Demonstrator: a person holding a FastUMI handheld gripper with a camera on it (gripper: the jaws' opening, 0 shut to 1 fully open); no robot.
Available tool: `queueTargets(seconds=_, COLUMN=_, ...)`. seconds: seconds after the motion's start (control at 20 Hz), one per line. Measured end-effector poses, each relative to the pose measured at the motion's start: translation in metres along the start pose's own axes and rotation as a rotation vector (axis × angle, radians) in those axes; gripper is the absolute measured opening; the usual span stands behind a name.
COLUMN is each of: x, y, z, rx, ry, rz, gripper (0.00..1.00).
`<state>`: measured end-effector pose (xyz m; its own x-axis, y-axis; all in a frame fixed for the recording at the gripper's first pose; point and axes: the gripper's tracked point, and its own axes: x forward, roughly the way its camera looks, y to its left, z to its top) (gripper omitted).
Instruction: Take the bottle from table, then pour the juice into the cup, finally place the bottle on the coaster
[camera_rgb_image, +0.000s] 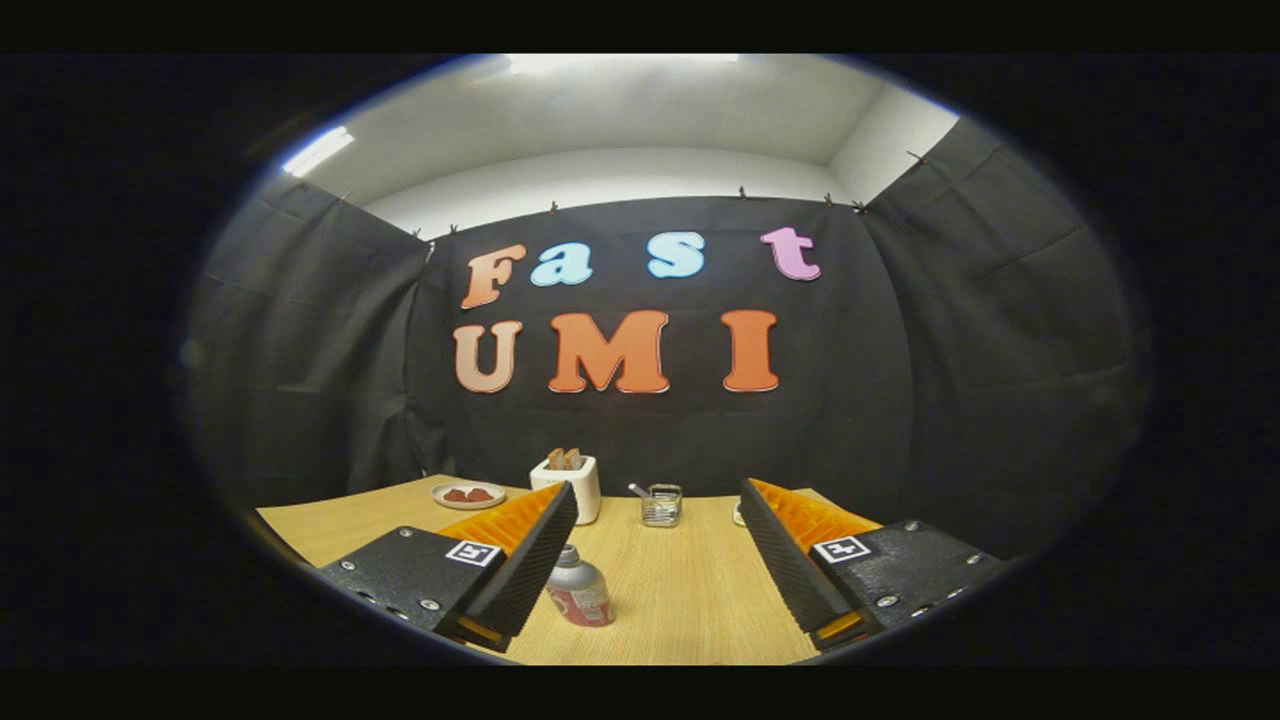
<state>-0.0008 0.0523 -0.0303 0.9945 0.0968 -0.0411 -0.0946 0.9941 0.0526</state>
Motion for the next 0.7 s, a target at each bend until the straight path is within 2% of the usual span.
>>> queueTargets(seconds=0.7, x=0.015, y=0.058, z=-0.117, rx=0.036, ry=0.157, rz=0.138, gripper=0.98)
